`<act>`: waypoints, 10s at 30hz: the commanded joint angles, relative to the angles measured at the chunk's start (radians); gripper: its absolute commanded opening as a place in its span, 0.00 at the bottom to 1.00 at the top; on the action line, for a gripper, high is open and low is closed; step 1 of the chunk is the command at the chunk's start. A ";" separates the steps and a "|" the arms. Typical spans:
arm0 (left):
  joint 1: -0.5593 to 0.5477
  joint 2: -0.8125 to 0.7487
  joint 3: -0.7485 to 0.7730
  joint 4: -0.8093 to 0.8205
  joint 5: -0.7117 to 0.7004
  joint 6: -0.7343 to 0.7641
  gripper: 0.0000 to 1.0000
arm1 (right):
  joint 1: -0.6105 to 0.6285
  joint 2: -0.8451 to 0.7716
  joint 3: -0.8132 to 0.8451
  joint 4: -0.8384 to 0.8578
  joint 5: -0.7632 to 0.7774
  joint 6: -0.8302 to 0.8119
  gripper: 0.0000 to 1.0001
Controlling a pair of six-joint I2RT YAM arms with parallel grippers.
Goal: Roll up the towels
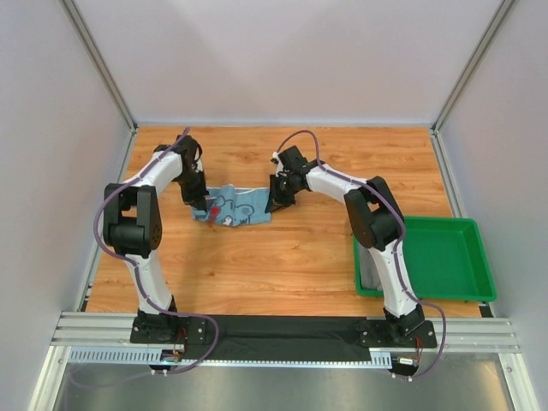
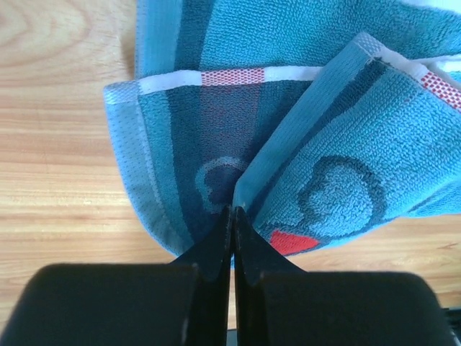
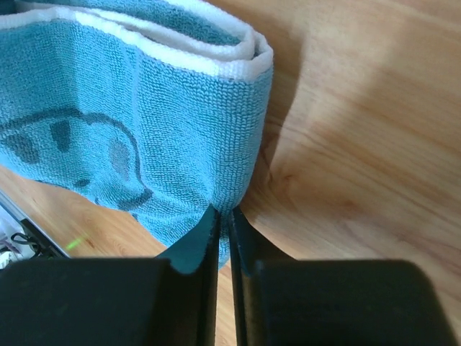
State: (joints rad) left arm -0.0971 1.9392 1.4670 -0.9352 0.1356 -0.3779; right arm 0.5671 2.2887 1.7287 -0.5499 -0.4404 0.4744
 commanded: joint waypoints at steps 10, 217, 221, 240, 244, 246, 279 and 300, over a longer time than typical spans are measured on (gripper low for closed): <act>-0.004 -0.265 -0.061 0.176 -0.118 0.034 0.00 | 0.022 -0.081 -0.291 0.038 0.131 0.046 0.00; -0.635 -0.121 -0.316 0.307 -0.343 -0.085 0.00 | -0.150 -0.715 -0.718 0.206 -0.044 0.189 0.75; -0.635 -0.255 -0.394 0.368 -0.258 -0.119 0.00 | -0.141 -0.628 -0.701 0.274 -0.092 0.262 0.76; -0.651 -0.422 -0.554 0.446 -0.159 -0.167 0.00 | 0.033 -0.354 -0.551 0.439 -0.161 0.406 0.79; -0.658 -0.433 -0.551 0.458 -0.145 -0.162 0.00 | 0.051 -0.310 -0.512 0.385 -0.121 0.382 0.79; -0.658 -0.436 -0.547 0.460 -0.143 -0.154 0.00 | 0.062 -0.284 -0.489 0.361 -0.107 0.371 0.79; -0.739 -0.421 -0.537 0.519 0.073 -0.220 0.00 | -0.099 -0.593 -0.578 -0.067 0.307 0.090 0.75; -0.737 -0.390 -0.628 0.768 0.280 -0.510 0.00 | -0.099 -0.742 -0.689 0.070 -0.021 0.021 0.74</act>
State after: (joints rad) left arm -0.8310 1.5558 0.8707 -0.2684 0.3599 -0.7990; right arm 0.4637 1.5970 1.0500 -0.5449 -0.3824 0.5190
